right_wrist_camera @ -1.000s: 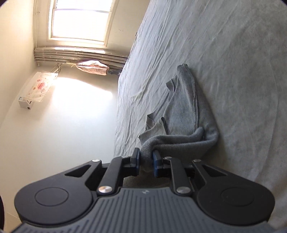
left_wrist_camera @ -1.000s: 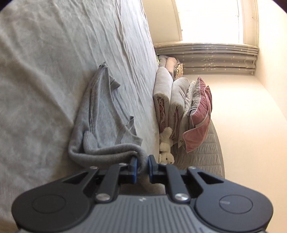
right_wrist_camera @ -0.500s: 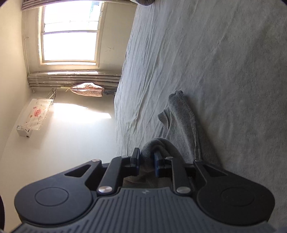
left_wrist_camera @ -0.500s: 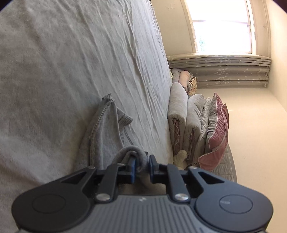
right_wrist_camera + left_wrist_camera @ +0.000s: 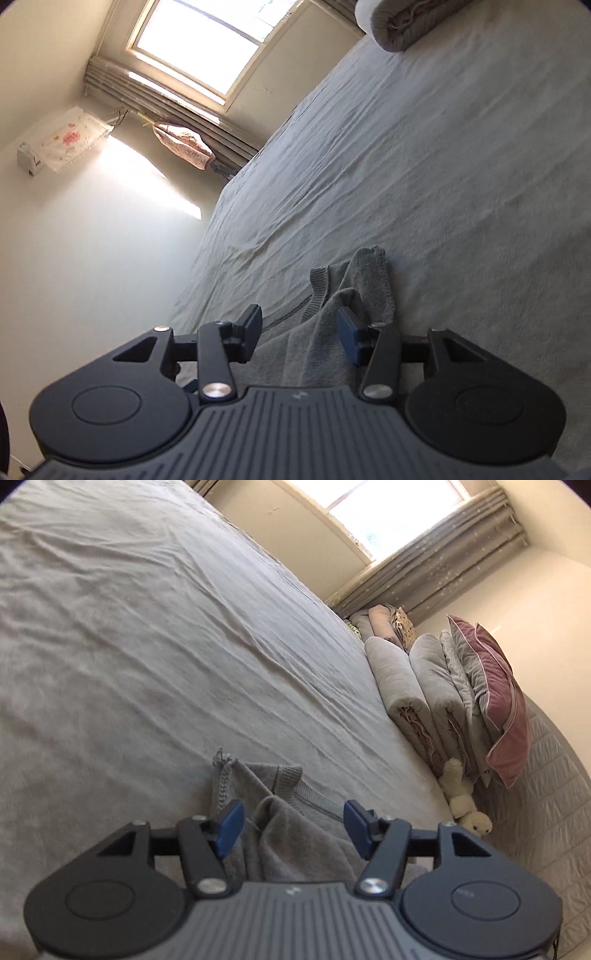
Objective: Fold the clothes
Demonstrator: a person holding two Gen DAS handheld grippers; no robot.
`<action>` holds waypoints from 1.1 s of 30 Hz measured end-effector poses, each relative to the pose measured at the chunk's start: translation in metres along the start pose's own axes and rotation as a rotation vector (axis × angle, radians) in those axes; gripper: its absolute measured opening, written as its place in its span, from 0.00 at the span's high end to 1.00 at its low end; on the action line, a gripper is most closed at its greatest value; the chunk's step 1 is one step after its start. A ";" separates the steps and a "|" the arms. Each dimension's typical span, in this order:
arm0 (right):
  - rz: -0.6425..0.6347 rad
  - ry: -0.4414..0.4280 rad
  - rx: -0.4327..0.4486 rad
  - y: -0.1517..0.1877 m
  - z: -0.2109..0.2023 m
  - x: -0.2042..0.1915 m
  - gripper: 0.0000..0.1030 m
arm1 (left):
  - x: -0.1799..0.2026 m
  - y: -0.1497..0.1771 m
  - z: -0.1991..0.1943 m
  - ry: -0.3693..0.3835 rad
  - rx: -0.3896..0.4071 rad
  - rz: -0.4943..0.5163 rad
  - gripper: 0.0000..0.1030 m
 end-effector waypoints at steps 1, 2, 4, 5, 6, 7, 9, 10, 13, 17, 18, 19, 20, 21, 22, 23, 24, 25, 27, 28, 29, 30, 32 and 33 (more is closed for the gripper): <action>-0.053 0.030 0.002 0.001 0.004 -0.002 0.52 | 0.001 0.000 0.003 -0.003 0.001 0.020 0.41; -0.102 0.055 0.002 0.002 0.009 -0.003 0.52 | 0.001 0.001 0.005 -0.007 0.000 0.036 0.42; -0.177 0.086 -0.003 0.004 0.020 -0.004 0.52 | 0.001 0.003 0.011 -0.014 -0.001 0.069 0.42; -0.208 0.092 -0.007 0.005 0.026 -0.004 0.52 | 0.001 0.004 0.014 -0.017 -0.001 0.085 0.42; -0.234 0.100 -0.010 0.006 0.031 -0.004 0.52 | 0.001 0.005 0.018 -0.023 -0.002 0.101 0.43; -0.248 0.108 -0.013 0.008 0.034 -0.003 0.52 | 0.000 0.007 0.021 -0.030 -0.006 0.113 0.43; -0.260 0.110 -0.024 0.010 0.041 -0.001 0.52 | -0.003 0.009 0.023 -0.034 -0.012 0.133 0.44; -0.269 0.108 -0.029 0.012 0.043 -0.001 0.52 | -0.003 0.010 0.024 -0.033 -0.013 0.142 0.44; -0.300 0.105 -0.043 0.017 0.050 -0.001 0.52 | -0.002 0.012 0.028 -0.025 -0.013 0.166 0.45; -0.324 0.114 -0.050 0.024 0.056 -0.001 0.54 | 0.000 0.015 0.034 -0.026 -0.034 0.178 0.78; -0.331 0.116 -0.046 0.025 0.056 -0.002 0.58 | 0.001 0.016 0.035 -0.030 -0.034 0.187 0.84; -0.338 0.118 -0.043 0.027 0.057 -0.003 0.64 | 0.004 0.017 0.033 -0.038 -0.021 0.206 0.87; -0.345 0.121 -0.040 0.029 0.057 -0.004 0.78 | 0.006 0.018 0.031 -0.036 -0.001 0.219 0.89; -0.355 0.122 -0.032 0.030 0.057 -0.006 0.80 | 0.008 0.018 0.028 -0.028 0.019 0.227 0.90; -0.374 0.120 -0.013 0.031 0.054 -0.009 0.82 | 0.011 0.019 0.024 -0.020 0.040 0.235 0.90; -0.397 0.117 0.010 0.031 0.050 -0.014 0.83 | 0.013 0.018 0.021 -0.011 0.060 0.242 0.90; -0.422 0.112 0.040 0.031 0.046 -0.019 0.83 | 0.015 0.017 0.019 -0.008 0.078 0.250 0.90; -0.449 0.109 0.073 0.030 0.042 -0.025 0.84 | 0.018 0.016 0.017 -0.011 0.095 0.259 0.90; -0.498 0.123 0.132 0.028 0.038 -0.035 0.84 | 0.026 0.013 0.016 -0.032 0.138 0.294 0.90; -0.520 0.134 0.156 0.027 0.038 -0.039 0.84 | 0.029 0.010 0.017 -0.040 0.157 0.304 0.90; -0.539 0.147 0.174 0.025 0.040 -0.042 0.84 | 0.031 0.008 0.019 -0.047 0.173 0.310 0.90; -0.550 0.162 0.184 0.023 0.043 -0.043 0.84 | 0.033 0.005 0.021 -0.053 0.186 0.312 0.90; -0.568 0.191 0.194 0.020 0.054 -0.044 0.84 | 0.034 0.002 0.027 -0.071 0.197 0.318 0.90; -0.576 0.208 0.195 0.019 0.060 -0.042 0.84 | 0.033 0.002 0.032 -0.098 0.195 0.332 0.90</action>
Point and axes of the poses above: each gripper's, at about its wrist camera, not at the fingertips, and z roughly the way its jaws point, x to its right, y to its underside, the point moved 1 cm from there along z, roughly the way its jaws point
